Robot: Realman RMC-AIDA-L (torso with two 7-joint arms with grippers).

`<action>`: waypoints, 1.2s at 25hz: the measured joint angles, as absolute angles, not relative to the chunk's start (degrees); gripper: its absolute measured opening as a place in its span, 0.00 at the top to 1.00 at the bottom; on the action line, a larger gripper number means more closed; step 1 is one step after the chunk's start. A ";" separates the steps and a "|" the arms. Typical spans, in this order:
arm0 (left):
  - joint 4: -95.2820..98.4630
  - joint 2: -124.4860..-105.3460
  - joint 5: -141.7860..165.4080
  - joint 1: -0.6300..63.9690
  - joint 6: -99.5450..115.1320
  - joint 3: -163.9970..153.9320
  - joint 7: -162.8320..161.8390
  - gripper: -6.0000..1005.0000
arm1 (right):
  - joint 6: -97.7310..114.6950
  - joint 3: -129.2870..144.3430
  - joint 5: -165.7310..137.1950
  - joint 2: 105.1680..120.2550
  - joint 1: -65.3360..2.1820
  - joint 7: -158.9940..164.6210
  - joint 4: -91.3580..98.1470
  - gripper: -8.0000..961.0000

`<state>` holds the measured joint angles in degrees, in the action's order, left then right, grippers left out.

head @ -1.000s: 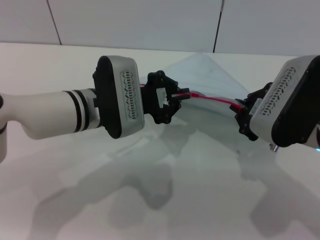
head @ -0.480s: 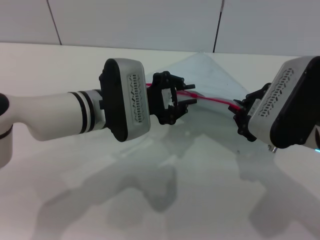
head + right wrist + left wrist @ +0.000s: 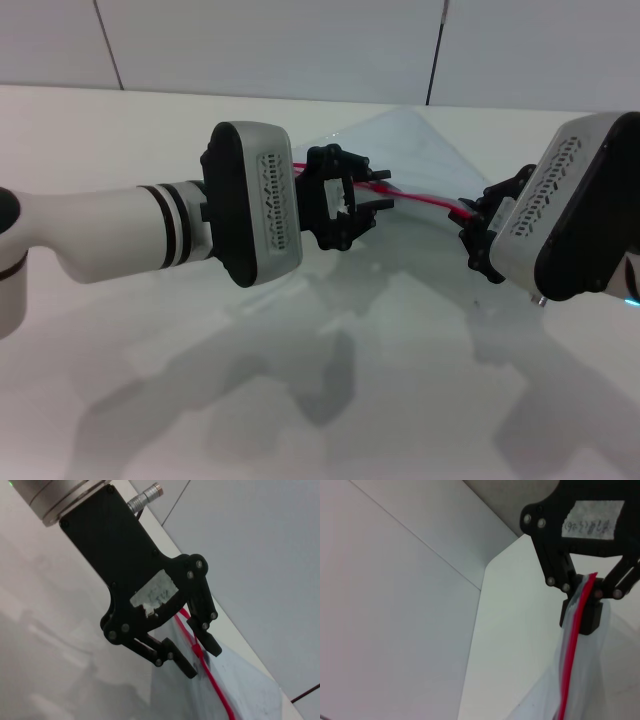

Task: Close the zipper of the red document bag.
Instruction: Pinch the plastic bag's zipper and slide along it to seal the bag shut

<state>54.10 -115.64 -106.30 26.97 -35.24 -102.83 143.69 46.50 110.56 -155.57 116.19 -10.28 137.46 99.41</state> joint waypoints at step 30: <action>54.05 -116.02 -106.61 26.89 -35.24 -102.83 143.88 0.89 | 46.03 110.03 -155.56 116.19 -10.81 137.46 97.82 0.94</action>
<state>54.05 -116.02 -106.61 26.89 -35.24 -102.83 143.88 46.04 110.03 -155.56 116.19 -10.81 137.46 97.82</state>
